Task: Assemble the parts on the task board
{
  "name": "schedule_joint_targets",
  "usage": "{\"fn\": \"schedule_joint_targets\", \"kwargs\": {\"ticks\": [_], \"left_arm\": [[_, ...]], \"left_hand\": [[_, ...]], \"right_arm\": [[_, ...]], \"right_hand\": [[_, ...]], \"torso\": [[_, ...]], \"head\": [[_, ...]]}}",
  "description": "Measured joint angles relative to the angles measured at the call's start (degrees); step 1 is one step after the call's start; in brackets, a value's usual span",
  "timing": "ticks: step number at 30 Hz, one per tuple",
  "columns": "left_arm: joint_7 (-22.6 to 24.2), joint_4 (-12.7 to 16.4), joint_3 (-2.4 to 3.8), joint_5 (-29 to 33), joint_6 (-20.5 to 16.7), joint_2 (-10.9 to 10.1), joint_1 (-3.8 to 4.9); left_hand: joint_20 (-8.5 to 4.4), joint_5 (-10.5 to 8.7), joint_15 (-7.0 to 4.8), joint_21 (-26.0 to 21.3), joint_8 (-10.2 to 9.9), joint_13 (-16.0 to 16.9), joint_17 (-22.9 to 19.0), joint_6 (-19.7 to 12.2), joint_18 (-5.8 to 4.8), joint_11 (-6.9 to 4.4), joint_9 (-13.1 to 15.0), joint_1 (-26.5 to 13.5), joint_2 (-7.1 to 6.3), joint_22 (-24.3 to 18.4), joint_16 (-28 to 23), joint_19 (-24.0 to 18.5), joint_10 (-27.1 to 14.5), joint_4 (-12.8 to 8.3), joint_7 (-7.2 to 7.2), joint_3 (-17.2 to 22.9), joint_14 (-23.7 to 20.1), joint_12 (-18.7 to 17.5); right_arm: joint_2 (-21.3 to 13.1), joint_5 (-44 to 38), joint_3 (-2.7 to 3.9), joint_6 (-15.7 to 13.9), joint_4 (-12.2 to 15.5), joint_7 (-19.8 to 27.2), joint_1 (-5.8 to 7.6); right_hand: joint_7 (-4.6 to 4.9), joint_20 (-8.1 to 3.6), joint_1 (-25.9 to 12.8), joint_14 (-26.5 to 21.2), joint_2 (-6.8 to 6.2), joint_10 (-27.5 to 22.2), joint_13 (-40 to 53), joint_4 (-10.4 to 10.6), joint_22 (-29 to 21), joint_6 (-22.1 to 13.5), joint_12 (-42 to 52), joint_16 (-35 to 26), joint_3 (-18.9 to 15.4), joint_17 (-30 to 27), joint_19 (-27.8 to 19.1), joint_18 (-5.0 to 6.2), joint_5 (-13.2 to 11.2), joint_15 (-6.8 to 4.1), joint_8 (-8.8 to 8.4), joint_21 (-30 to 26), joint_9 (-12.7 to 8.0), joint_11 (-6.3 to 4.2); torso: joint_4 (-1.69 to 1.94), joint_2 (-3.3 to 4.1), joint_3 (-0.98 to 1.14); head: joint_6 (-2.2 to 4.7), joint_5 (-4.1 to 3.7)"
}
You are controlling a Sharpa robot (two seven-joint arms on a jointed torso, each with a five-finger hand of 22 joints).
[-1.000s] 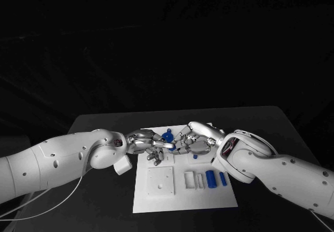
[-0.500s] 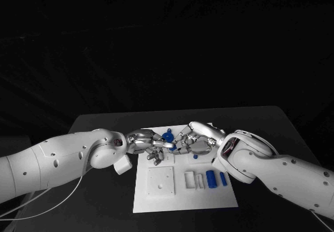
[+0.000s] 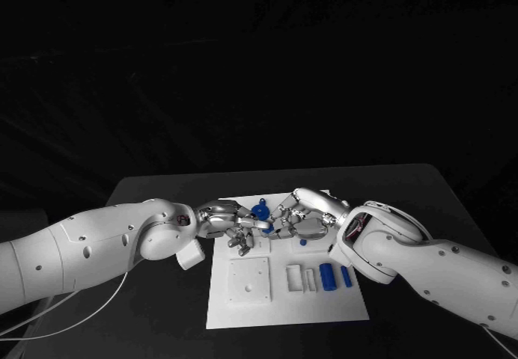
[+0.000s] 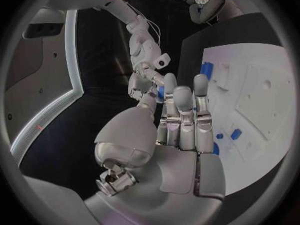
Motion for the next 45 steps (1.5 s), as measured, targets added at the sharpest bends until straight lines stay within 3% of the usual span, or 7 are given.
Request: {"fn": "schedule_joint_targets", "kwargs": {"ticks": [10,18,23,30,35,37,45], "left_arm": [[-0.15,0.08,0.02,0.14,-0.04,0.07,0.02],[-0.19,0.35,-0.02,0.60,-0.64,0.18,0.02],[-0.27,0.60,-0.06,0.97,-1.50,0.24,0.00],[-0.49,1.17,-0.14,1.76,-3.60,0.32,-0.04],[-1.00,1.35,-0.11,2.78,-6.37,0.31,0.01],[-1.31,1.41,-0.10,3.10,-7.39,0.30,0.02],[-2.84,1.59,-0.12,3.50,-10.39,0.29,0.02]], "left_hand": [[0.00,1.41,0.00,0.00,0.75,-0.14,0.00,-0.52,0.00,0.00,0.85,0.63,1.77,-0.01,0.22,0.00,0.00,-2.05,0.11,2.36,0.00,0.00],[0.00,9.84,-0.02,0.71,4.42,-0.59,0.08,-2.11,0.00,-0.46,4.46,-0.87,2.24,-0.01,0.48,0.00,0.88,-4.28,-0.23,5.13,0.02,-0.30],[-0.22,13.53,-0.22,1.52,5.97,-0.61,0.29,-2.47,0.00,-0.53,5.39,-2.75,2.11,-0.01,0.70,-0.22,1.35,-4.64,-0.31,6.93,0.22,-0.63],[-0.53,18.85,-0.84,2.86,6.30,-0.46,0.72,-2.52,0.00,-0.95,12.57,-5.80,1.51,-0.01,1.11,0.09,2.79,-5.57,-0.35,8.41,0.85,-0.63],[-1.05,23.33,-1.49,3.79,6.29,-0.08,1.17,-1.99,0.00,-1.54,16.81,-8.24,0.97,-0.02,1.55,0.19,3.81,-7.46,0.17,10.30,1.50,-0.12],[-1.05,24.17,-1.55,4.21,6.04,0.08,1.36,-1.80,0.01,-1.55,17.68,-8.60,0.83,-0.02,1.55,0.19,3.81,-7.50,0.37,10.57,1.56,-0.11],[-1.35,24.85,-1.55,5.75,3.55,0.68,2.03,-1.29,0.00,-1.55,20.67,-9.05,0.38,0.02,1.55,-0.11,3.82,-7.59,0.88,12.19,1.97,0.12]], "right_arm": [[0.00,0.02,-0.02,0.03,0.02,-0.05,-0.02],[0.04,0.03,-0.02,0.06,0.02,-0.20,-0.03],[0.05,0.05,0.03,0.05,-0.04,-0.39,-0.01],[0.03,0.11,0.08,0.01,-0.21,-0.93,0.04],[-0.08,0.29,-0.01,-0.06,-0.25,-1.37,-0.02],[-0.15,0.37,-0.02,-0.18,-0.25,-1.51,-0.03],[-0.37,0.64,-0.02,-1.14,-0.39,-2.02,-0.03]], "right_hand": [[0.00,0.00,0.00,0.00,-0.01,0.00,0.07,-0.01,0.00,0.00,-0.23,0.00,-0.01,0.00,0.00,0.00,0.00,0.00,0.03,0.00,0.00,0.01],[0.00,0.00,0.07,0.00,-0.09,0.01,0.12,-0.01,0.00,0.01,-0.23,-0.23,-0.01,0.06,0.00,0.00,-0.01,0.00,0.10,0.00,0.00,0.01],[0.00,0.00,0.07,-0.01,-0.09,0.00,0.17,0.08,0.00,0.01,-0.23,-0.23,-0.23,0.05,0.00,0.00,-0.02,0.01,0.10,-0.03,0.00,0.02],[-0.45,-0.24,-0.83,-0.45,-0.98,-1.11,0.13,0.80,0.00,-0.97,-1.12,-0.77,-0.97,0.05,-0.42,-0.01,1.46,0.44,0.11,-3.20,0.11,0.42],[2.01,0.72,-2.24,-1.58,-2.44,-2.47,-2.30,2.45,0.00,-10.50,-3.33,-1.11,-3.73,0.01,-1.74,-0.01,3.56,1.56,0.44,-9.09,-0.10,1.84],[2.23,1.04,-1.56,-1.58,-3.12,-2.47,-3.35,3.41,0.00,-11.11,-3.33,-1.11,-4.98,-0.06,-1.42,0.00,3.77,1.56,0.44,-10.00,-0.18,1.84],[2.57,1.13,-0.68,-1.58,-3.24,-2.68,-4.81,4.67,-0.01,-11.45,-2.66,-1.11,-6.24,-0.47,-1.33,0.00,3.77,1.56,0.43,-10.99,-0.27,2.05]], "torso": [[0.02,-0.01,-0.03],[0.02,-0.03,-0.07],[0.03,-0.03,-0.08],[0.03,-0.03,-0.10],[-0.01,-0.03,-0.09],[-0.01,-0.03,-0.07],[-0.04,-0.04,0.00]], "head": [[-0.04,-0.02],[-0.05,0.04],[-0.05,0.08],[-0.05,0.08],[-0.08,0.08],[-0.08,0.08],[0.09,-0.06]]}}
